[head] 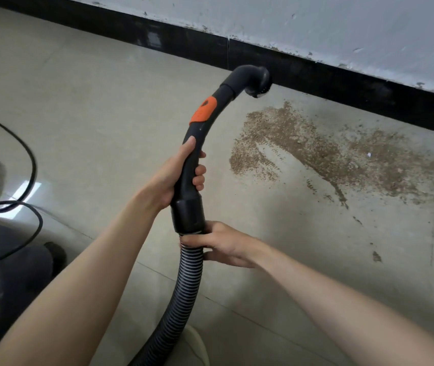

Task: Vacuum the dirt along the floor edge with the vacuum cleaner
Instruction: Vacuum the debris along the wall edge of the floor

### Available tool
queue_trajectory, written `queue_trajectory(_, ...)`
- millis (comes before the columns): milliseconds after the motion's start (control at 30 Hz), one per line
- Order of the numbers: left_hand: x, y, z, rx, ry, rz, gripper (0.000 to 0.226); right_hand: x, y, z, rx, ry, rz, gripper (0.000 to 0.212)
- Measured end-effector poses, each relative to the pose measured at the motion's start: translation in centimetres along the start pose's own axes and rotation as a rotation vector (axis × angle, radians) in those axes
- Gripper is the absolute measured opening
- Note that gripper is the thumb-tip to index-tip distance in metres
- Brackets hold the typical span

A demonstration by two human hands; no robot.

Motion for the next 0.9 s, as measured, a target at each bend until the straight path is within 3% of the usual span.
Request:
queue_trajectory(100,0.6,-1.9,1.2,-0.016,0.006,0.043,0.042,1.2,-0.5,4.1,0.003,0.102,-0.042,0.020)
queue_trajectory(167,1.6,-3.2,2.3,-0.005,0.012,0.066,0.044,1.6,-2.6,7.0,-0.082,0.252,0.072,0.017)
queue_trajectory(267,2.9,-5.5,3.0,0.014,0.005,0.116,0.047,0.9,-6.0,10.0,-0.095,0.477,0.207,0.032)
queue_trajectory(333,3.5,-6.9,2.3,0.029,-0.036,0.156,0.046,-0.6,-7.9,9.6,-0.142,0.469,0.276,0.032)
queue_trajectory(500,4.3,-7.6,1.1,0.055,-0.133,0.201,0.042,-3.2,-9.4,8.7,-0.636,0.336,0.360,0.025)
queue_trajectory(700,3.6,-3.2,4.2,-0.332,0.132,0.064,0.043,-4.7,-10.2,7.8,-0.569,0.336,0.304,0.021)
queue_trajectory(900,3.1,-1.2,5.5,-0.452,0.265,-0.038,0.036,-5.6,-10.4,7.4,-0.502,0.377,0.281,0.018)
Point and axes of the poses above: each hand's wrist, its own x-axis away from the middle knuckle, its own z-axis out of the back of the hand, y = z × x, the point moved 10 cm from there along -x, towards the middle knuckle, and after that the axes turned 7 degrees about -y, right-handed, at the moved point
